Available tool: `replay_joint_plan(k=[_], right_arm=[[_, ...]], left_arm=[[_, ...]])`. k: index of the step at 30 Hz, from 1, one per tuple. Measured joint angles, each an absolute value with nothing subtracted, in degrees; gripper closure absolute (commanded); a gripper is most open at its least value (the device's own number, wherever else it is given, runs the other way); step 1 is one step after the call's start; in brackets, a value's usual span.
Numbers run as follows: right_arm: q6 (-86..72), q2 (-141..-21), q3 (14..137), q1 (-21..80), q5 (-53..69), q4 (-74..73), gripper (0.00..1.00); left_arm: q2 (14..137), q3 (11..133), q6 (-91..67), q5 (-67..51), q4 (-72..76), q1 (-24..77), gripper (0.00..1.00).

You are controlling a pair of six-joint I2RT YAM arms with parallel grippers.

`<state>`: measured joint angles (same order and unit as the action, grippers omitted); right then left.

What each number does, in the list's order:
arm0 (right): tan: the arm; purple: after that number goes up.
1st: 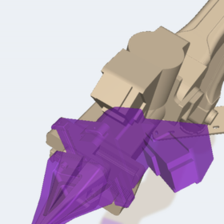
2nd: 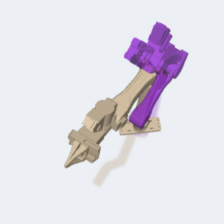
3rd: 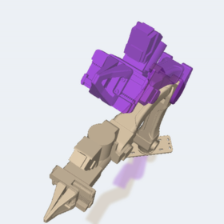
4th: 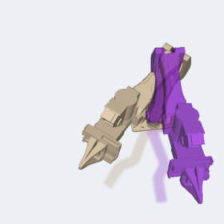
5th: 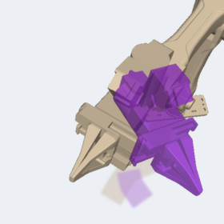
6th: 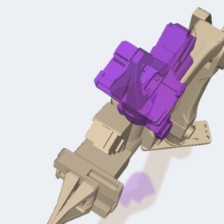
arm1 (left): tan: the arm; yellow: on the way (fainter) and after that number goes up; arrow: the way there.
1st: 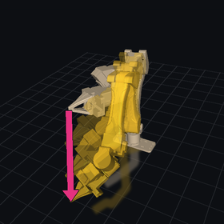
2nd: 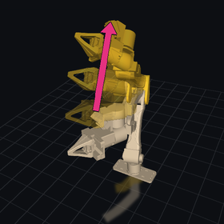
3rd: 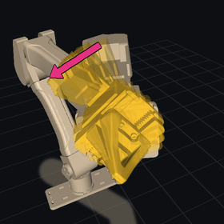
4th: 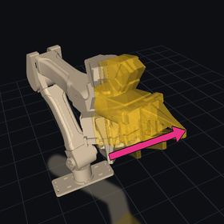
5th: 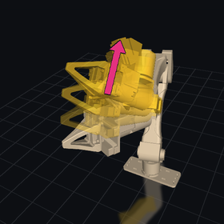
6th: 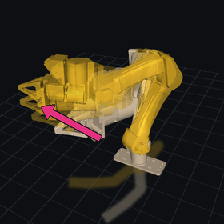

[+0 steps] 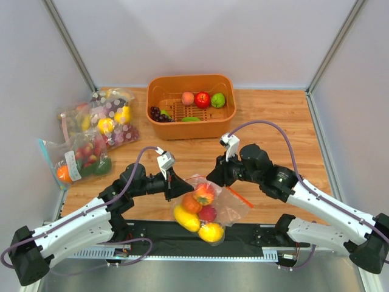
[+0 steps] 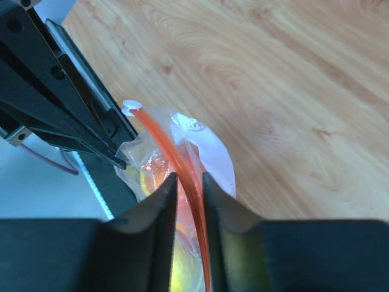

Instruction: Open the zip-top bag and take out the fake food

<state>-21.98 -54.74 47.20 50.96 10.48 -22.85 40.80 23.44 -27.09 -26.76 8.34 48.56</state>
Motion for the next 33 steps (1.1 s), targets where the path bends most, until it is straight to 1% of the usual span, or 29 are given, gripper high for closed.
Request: replay_joint_plan(k=[2, 3, 7, 8, 10, 11, 13, 14, 16, 21, 25, 33], right_arm=[[-22.48, -54.78, 46.33, 50.98, 12.03, -22.00, 0.90], [-22.63, -54.78, 46.00, 50.98, 12.82, -21.56, 1.00], [-23.14, -54.57, 44.99, 50.98, 14.92, -20.18, 1.00], [-23.18, -54.35, 44.80, 50.96, 15.09, -20.12, 1.00], [-23.33, -53.65, 44.49, 50.98, 14.98, -20.23, 1.00], [-23.42, -53.12, 44.29, 50.96, 14.72, -20.34, 1.00], [-23.75, -51.27, 43.90, 50.98, 13.74, -20.73, 1.00], [-23.97, -50.13, 43.83, 50.98, 13.30, -20.97, 1.00], [-24.25, -47.83, 43.83, 50.98, 12.60, -21.17, 1.00], [-25.61, -42.28, 42.85, 50.98, 12.27, -21.15, 1.00], [-26.92, -40.95, 41.21, 50.98, 12.60, -20.75, 1.00], [-29.63, -39.20, 37.78, 50.98, 13.58, -20.23, 1.00]], left_arm=[[40.71, 23.44, -26.74, -26.65, 7.53, 48.71, 1.00], [40.64, 23.44, -26.63, -26.59, 7.31, 48.75, 1.00], [40.16, 23.81, -26.20, -25.26, 5.21, 48.77, 0.99], [39.92, 24.03, -26.02, -24.75, 4.40, 48.77, 0.91], [39.09, 24.51, -25.43, -23.05, 2.44, 48.80, 0.80], [38.54, 24.82, -25.26, -22.04, 1.19, 48.77, 0.65], [36.82, 25.39, -24.80, -19.59, -1.34, 48.77, 0.53], [35.75, 25.58, -24.93, -18.02, -2.50, 48.77, 0.44], [33.74, 25.58, -24.88, -15.62, -4.19, 48.77, 0.38], [31.38, 25.58, -25.36, -12.14, -5.58, 48.77, 0.34], [31.92, 25.56, -25.63, -11.92, -4.19, 48.77, 0.33], [38.13, 25.50, -28.51, -14.98, 5.67, 48.77, 0.31]])
